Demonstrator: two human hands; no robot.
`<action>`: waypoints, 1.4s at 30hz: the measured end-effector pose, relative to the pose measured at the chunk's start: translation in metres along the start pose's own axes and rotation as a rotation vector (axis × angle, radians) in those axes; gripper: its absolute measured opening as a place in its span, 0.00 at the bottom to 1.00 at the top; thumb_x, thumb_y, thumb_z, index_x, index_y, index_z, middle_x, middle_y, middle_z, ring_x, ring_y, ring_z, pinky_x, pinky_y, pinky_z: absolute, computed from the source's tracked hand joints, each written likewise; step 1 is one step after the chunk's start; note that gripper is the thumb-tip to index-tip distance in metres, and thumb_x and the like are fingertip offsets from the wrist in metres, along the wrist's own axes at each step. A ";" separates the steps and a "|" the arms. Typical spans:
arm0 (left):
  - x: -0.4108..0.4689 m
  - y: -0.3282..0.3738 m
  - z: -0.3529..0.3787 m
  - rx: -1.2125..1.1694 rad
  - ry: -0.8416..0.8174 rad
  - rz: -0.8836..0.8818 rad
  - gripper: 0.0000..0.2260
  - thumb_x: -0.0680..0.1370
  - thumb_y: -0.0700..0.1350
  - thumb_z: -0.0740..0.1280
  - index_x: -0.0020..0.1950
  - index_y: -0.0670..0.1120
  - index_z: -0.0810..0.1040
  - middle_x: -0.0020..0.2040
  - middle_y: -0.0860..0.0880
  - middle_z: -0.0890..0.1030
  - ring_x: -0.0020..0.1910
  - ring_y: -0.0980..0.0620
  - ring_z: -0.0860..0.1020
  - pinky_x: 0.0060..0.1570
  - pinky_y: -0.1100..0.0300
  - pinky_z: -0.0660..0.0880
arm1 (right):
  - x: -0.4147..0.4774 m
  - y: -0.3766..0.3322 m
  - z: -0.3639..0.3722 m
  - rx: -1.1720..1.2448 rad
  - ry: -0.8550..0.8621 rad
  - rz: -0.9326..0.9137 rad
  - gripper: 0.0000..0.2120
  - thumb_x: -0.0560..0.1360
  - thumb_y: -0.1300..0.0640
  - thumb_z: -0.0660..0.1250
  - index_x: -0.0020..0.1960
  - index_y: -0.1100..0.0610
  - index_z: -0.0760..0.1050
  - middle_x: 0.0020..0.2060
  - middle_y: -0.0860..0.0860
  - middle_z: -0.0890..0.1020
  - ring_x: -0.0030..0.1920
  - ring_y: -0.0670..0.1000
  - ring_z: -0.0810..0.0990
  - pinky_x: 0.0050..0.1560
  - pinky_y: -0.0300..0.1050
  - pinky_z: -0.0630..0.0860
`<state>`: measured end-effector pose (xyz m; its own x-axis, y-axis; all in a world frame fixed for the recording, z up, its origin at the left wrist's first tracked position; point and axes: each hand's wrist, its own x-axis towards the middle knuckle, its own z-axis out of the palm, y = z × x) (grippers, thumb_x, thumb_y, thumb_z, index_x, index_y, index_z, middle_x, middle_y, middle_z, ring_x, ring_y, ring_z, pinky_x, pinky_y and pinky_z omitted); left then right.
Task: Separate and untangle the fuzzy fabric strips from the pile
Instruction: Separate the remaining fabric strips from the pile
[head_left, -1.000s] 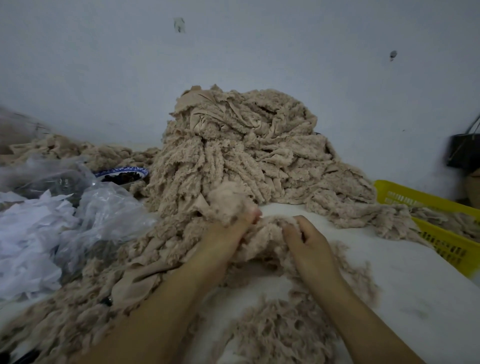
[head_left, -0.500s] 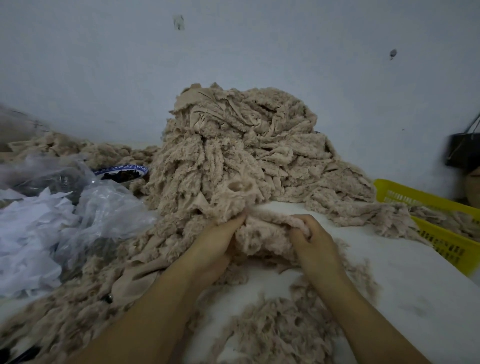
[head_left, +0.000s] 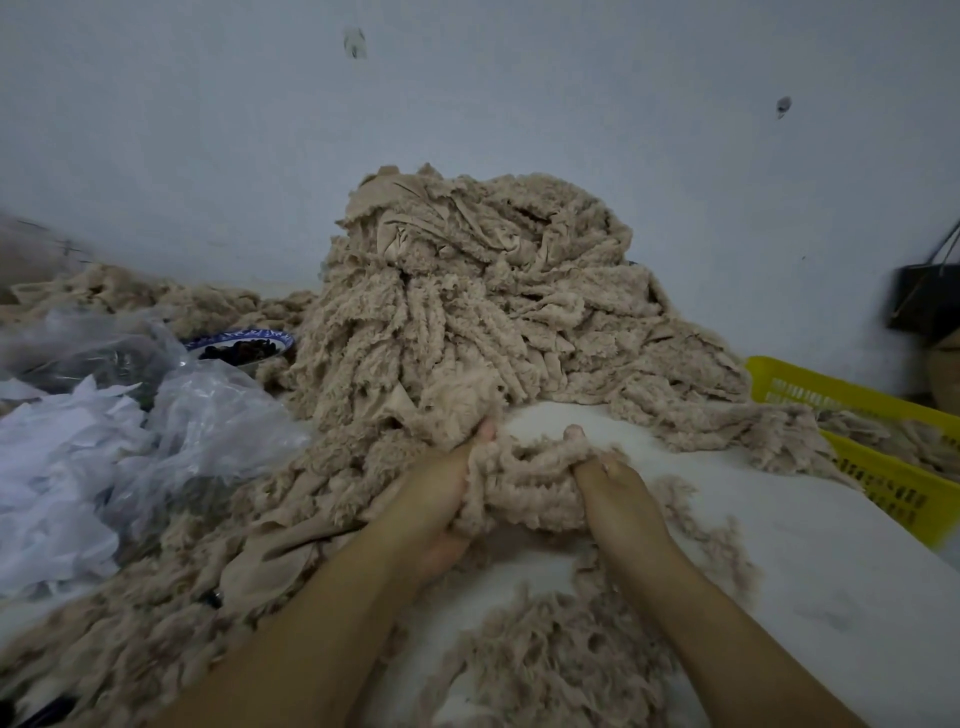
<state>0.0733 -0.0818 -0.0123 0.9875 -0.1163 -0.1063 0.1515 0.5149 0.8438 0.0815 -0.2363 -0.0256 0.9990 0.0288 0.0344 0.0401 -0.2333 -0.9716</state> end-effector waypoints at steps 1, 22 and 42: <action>-0.002 -0.001 0.004 0.087 0.013 0.001 0.16 0.80 0.49 0.66 0.62 0.40 0.81 0.60 0.39 0.82 0.63 0.39 0.79 0.67 0.45 0.73 | 0.001 0.000 0.002 0.045 -0.014 0.022 0.34 0.68 0.24 0.56 0.57 0.47 0.82 0.55 0.48 0.85 0.57 0.49 0.82 0.60 0.53 0.77; 0.003 0.005 0.012 0.359 0.044 -0.006 0.18 0.76 0.60 0.69 0.59 0.50 0.80 0.48 0.53 0.85 0.55 0.42 0.82 0.62 0.43 0.77 | 0.026 0.005 0.003 0.103 0.100 0.254 0.30 0.81 0.36 0.52 0.65 0.60 0.75 0.37 0.51 0.76 0.38 0.52 0.75 0.43 0.48 0.74; 0.007 -0.002 -0.017 0.402 -0.054 0.045 0.10 0.74 0.43 0.75 0.55 0.46 0.85 0.53 0.45 0.86 0.53 0.46 0.84 0.52 0.52 0.81 | 0.019 0.020 0.002 -0.019 -0.163 0.001 0.13 0.81 0.50 0.57 0.62 0.45 0.77 0.55 0.44 0.81 0.55 0.46 0.80 0.56 0.44 0.77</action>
<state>0.0810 -0.0697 -0.0237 0.9875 -0.1509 -0.0457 0.0683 0.1485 0.9866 0.1015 -0.2387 -0.0452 0.9827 0.1853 -0.0068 0.0408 -0.2517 -0.9670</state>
